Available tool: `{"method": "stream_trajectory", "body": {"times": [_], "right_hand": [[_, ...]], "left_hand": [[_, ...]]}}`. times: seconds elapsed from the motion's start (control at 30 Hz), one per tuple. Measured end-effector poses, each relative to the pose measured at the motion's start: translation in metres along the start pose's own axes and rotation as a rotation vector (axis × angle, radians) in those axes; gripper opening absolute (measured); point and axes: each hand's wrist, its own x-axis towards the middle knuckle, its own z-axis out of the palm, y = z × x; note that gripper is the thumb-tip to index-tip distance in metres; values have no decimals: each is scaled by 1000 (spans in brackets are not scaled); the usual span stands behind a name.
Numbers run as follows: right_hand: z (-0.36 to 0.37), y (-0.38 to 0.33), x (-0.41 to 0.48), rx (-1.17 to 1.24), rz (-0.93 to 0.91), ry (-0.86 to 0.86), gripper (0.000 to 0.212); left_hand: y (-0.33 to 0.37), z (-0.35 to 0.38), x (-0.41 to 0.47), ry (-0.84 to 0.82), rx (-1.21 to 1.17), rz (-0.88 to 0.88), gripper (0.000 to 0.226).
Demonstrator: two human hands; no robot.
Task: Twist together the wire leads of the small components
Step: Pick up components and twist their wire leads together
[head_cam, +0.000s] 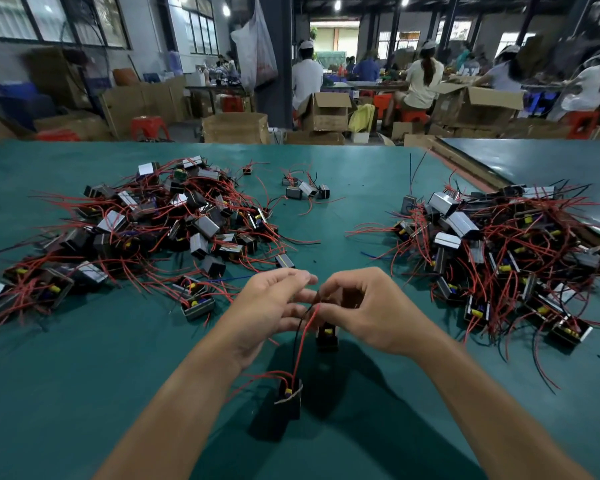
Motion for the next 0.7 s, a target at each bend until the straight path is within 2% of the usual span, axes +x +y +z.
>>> {"method": "stream_trajectory", "body": {"times": [0.1,0.27,0.43,0.5,0.57,0.63,0.7], "right_hand": [[-2,1,0,-22,-13,40,18],[0,1,0,-6,25,-1,11],[-1,1,1,-87,60,82,29],[-3,2,1,-138,65,101,27],[-6,2,1,-175,76,124,22],[-8,3,1,-190,80,145,20],[-9,4,2,-198,73,161,21]], "left_hand": [[2,-2,0,-8,-2,2,20],[3,-2,-1,-85,2,15,24],[3,2,-4,-102,37,22,24],[5,3,-6,-49,141,135,36],[9,-3,-8,-16,229,333,43],[13,-10,-12,-140,225,393,33],[13,-14,-16,-293,234,341,19]]}}
